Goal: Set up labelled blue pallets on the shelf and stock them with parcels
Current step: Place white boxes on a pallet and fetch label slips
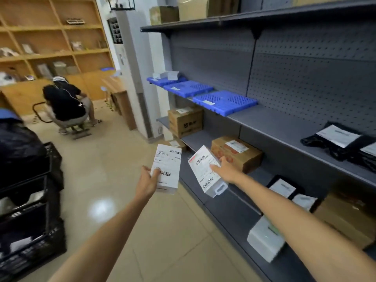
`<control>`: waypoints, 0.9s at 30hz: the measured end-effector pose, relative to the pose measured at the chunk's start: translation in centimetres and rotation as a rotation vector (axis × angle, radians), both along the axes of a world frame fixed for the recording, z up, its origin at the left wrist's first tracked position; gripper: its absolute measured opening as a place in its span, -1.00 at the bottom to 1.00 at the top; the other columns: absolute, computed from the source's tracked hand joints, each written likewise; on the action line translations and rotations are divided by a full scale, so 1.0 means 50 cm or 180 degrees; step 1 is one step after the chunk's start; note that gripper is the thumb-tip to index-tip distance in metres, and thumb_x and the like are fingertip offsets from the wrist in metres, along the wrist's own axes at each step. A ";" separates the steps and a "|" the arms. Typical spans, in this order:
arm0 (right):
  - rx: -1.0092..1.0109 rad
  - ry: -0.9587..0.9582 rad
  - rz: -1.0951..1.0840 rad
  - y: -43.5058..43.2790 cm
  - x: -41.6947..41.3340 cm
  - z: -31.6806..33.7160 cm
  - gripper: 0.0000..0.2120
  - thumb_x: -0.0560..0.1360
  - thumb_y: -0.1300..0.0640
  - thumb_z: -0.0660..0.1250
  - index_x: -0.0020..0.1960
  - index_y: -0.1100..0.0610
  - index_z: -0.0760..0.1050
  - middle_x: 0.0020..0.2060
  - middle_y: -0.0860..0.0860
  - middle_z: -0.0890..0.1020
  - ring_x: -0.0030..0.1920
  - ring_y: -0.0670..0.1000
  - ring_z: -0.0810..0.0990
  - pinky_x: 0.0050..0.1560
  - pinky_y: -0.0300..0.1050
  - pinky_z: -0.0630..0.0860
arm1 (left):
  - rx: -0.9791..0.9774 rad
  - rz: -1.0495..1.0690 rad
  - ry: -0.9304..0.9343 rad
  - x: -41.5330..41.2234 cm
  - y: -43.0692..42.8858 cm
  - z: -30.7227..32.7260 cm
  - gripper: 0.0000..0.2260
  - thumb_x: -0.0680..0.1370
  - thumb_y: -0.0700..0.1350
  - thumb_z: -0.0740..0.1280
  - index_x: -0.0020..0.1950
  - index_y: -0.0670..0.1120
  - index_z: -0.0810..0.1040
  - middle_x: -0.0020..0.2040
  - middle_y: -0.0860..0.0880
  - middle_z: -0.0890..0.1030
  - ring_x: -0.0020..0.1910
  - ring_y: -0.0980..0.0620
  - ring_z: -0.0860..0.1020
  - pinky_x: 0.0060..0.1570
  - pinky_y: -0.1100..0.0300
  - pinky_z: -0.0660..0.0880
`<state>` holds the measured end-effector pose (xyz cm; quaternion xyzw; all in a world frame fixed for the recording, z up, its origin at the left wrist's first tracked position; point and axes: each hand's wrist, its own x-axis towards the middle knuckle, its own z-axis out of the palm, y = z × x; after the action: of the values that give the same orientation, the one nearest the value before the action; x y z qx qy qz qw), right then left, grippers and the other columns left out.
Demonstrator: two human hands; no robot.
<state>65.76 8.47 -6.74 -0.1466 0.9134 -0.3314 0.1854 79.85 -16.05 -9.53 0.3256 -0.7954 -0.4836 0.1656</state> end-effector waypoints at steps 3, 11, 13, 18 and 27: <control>0.0140 0.0249 0.0186 -0.110 -0.027 0.033 -0.45 0.59 -0.15 0.19 0.41 0.20 0.23 0.31 0.17 0.47 0.26 0.18 0.49 0.09 -0.05 0.39 | 0.0234 0.0211 0.0153 -0.004 -0.087 0.011 -0.71 0.61 0.08 0.21 0.13 -0.12 0.30 0.03 -0.13 0.57 0.02 -0.16 0.55 0.10 -0.07 0.50; 0.0211 0.0395 0.0523 -0.358 -0.205 0.061 -0.53 0.59 -0.17 0.15 0.33 0.14 0.25 0.27 0.15 0.52 0.19 0.18 0.54 -0.01 -0.02 0.43 | 0.1313 0.0839 0.0543 -0.163 -0.313 0.028 -0.71 0.62 0.05 0.22 0.15 -0.14 0.29 -0.01 -0.06 0.46 -0.03 -0.08 0.48 -0.22 0.08 0.53; 0.0217 0.0418 0.0582 -0.423 -0.267 0.075 -0.54 0.58 -0.18 0.16 0.33 0.10 0.26 0.29 0.13 0.51 0.22 0.19 0.52 0.06 0.01 0.44 | 0.1355 0.0876 0.0598 -0.227 -0.386 0.040 -0.66 0.61 0.06 0.23 0.21 -0.18 0.32 0.05 -0.11 0.49 -0.08 -0.05 0.50 -0.27 0.11 0.52; 0.0106 0.0468 0.0664 -0.586 -0.474 0.130 -0.46 0.56 -0.21 0.17 0.41 0.08 0.22 0.31 0.15 0.51 0.22 0.21 0.53 0.22 0.11 0.45 | 0.1166 0.0999 0.0737 -0.416 -0.570 0.113 -0.63 0.59 0.07 0.25 0.21 -0.20 0.33 0.12 -0.18 0.51 -0.08 -0.07 0.51 -0.32 0.12 0.50; -0.0447 0.0493 0.0694 -0.790 -0.737 0.164 -0.59 0.63 -0.04 0.19 0.39 0.08 0.17 0.20 0.09 0.54 -0.23 -0.09 0.53 -0.42 -0.26 0.38 | 0.0983 0.0974 0.0751 -0.690 -0.781 0.144 -0.63 0.58 0.08 0.26 0.19 -0.18 0.33 0.08 -0.15 0.52 -0.12 -0.04 0.52 -0.31 0.11 0.51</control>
<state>28.93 -31.04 1.46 -0.2826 0.8782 -0.3601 0.1385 45.34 -55.09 -2.35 0.4050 -0.6287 -0.6034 0.2768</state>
